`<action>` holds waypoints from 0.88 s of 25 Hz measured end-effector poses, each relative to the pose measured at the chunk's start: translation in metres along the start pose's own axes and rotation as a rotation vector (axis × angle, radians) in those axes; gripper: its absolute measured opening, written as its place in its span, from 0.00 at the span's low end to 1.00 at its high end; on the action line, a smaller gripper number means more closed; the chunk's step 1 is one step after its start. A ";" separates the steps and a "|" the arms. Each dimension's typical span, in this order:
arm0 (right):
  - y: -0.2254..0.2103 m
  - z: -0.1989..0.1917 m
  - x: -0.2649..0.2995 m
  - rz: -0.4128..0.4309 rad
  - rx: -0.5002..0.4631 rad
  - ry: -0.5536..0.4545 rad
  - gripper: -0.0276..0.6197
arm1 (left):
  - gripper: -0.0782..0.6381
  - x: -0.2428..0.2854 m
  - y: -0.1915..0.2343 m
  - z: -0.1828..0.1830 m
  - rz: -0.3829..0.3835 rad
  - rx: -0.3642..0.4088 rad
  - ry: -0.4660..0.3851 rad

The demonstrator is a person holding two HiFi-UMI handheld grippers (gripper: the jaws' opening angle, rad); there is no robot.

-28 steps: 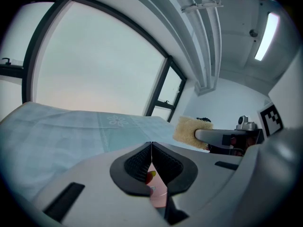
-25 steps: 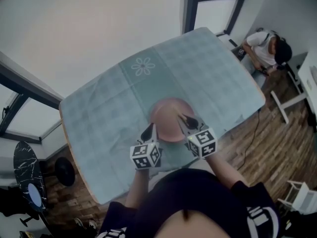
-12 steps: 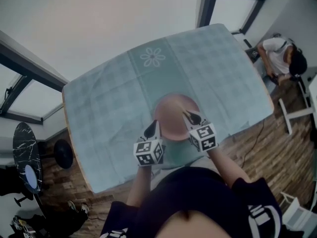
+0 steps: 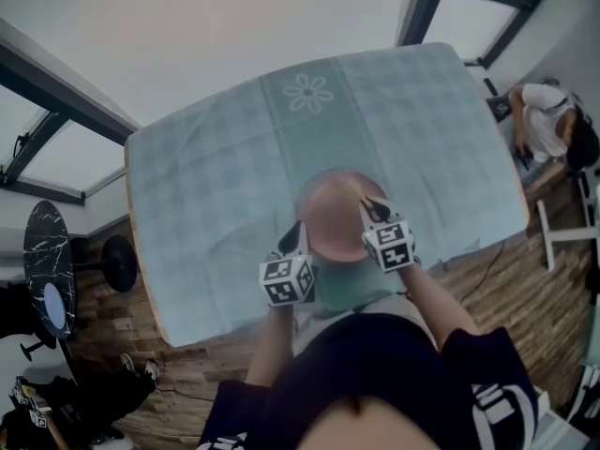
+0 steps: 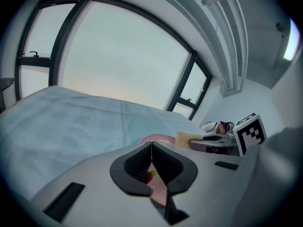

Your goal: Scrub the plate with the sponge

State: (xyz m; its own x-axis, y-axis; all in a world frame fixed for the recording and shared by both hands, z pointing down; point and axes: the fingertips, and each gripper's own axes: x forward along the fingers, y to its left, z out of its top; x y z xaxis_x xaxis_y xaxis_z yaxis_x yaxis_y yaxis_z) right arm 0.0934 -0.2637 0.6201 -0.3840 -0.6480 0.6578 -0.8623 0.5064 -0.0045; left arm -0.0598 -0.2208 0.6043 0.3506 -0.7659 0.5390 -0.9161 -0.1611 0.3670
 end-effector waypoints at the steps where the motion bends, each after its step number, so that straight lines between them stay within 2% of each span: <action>1: -0.002 -0.001 0.004 -0.008 -0.013 0.012 0.10 | 0.12 0.001 0.002 -0.003 0.007 -0.009 0.005; 8: -0.012 -0.012 0.030 -0.041 -0.065 0.090 0.10 | 0.12 0.005 0.011 -0.015 0.036 -0.066 0.028; 13: -0.014 -0.013 0.042 -0.052 -0.089 0.110 0.10 | 0.12 0.010 0.015 -0.019 0.037 -0.059 0.048; 22: 0.027 -0.017 0.062 0.047 -0.129 0.161 0.10 | 0.12 0.009 0.014 -0.022 0.027 -0.051 0.062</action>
State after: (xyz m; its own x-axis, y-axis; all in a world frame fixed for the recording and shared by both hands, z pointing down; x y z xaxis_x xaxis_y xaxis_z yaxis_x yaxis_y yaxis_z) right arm 0.0519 -0.2812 0.6735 -0.3562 -0.5282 0.7708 -0.7915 0.6091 0.0516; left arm -0.0657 -0.2160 0.6312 0.3390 -0.7291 0.5946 -0.9148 -0.1078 0.3894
